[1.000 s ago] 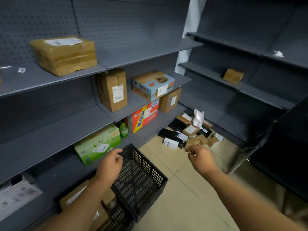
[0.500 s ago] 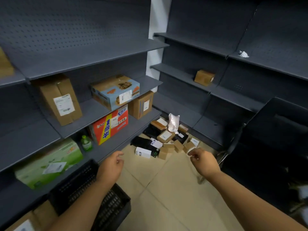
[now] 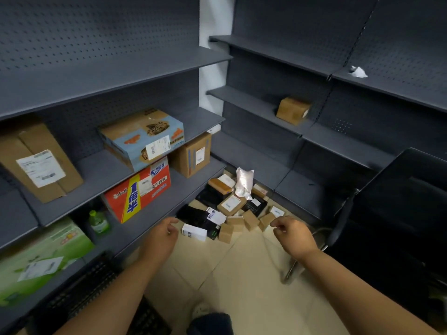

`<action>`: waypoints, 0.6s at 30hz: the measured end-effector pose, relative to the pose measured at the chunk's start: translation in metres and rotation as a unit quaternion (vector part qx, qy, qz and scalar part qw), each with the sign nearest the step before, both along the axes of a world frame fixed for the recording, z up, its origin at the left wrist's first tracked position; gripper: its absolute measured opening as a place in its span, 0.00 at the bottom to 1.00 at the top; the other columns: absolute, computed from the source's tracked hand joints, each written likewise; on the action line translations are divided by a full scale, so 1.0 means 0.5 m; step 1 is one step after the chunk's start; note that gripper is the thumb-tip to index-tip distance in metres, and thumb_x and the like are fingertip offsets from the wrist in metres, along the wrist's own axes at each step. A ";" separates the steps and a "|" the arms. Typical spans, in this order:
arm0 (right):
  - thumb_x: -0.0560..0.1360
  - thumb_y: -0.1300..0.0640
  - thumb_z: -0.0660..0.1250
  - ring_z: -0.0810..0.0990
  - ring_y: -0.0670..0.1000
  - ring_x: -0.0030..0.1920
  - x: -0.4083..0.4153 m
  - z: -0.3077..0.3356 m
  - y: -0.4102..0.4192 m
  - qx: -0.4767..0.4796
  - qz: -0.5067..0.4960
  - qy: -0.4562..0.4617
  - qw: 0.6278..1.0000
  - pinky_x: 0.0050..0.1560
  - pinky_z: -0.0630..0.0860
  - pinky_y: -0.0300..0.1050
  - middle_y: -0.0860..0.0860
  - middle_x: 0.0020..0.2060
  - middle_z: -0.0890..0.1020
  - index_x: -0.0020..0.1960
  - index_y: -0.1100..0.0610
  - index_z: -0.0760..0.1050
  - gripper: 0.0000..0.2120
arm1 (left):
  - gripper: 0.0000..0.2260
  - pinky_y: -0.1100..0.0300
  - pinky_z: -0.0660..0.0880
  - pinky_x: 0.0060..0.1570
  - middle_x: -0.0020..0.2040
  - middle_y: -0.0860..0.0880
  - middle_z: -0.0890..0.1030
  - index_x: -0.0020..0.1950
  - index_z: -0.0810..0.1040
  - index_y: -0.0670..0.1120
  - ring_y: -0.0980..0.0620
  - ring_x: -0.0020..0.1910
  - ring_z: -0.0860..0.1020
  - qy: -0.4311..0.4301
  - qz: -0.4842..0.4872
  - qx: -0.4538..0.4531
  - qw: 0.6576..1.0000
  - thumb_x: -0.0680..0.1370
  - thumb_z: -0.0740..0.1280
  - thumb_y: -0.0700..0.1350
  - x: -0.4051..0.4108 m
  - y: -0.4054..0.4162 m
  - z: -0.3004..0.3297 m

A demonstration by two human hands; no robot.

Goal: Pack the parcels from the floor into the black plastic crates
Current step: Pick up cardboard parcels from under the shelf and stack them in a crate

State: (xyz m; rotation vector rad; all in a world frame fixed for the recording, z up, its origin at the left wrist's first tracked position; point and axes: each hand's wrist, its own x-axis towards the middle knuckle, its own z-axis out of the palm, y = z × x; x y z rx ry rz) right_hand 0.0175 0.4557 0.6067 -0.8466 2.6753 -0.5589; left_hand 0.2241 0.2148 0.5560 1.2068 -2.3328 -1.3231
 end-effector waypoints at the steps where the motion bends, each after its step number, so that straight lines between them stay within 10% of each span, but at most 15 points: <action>1: 0.76 0.62 0.62 0.77 0.50 0.56 -0.027 0.001 -0.015 -0.001 -0.004 0.001 1.000 0.54 0.69 0.37 0.51 0.56 0.80 0.56 0.54 0.80 0.12 | 0.12 0.66 0.69 0.36 0.55 0.45 0.79 0.63 0.73 0.47 0.49 0.50 0.78 0.006 -0.005 0.002 1.000 0.81 0.57 0.42 -0.036 -0.015 0.000; 18: 0.76 0.62 0.63 0.79 0.52 0.51 -0.460 -0.049 -0.281 0.013 -0.055 -0.050 0.997 0.52 0.72 0.38 0.53 0.53 0.81 0.53 0.56 0.81 0.10 | 0.08 0.62 0.70 0.45 0.42 0.49 0.77 0.49 0.74 0.48 0.45 0.48 0.76 -0.002 -0.050 0.036 0.998 0.78 0.61 0.34 -0.490 -0.289 -0.001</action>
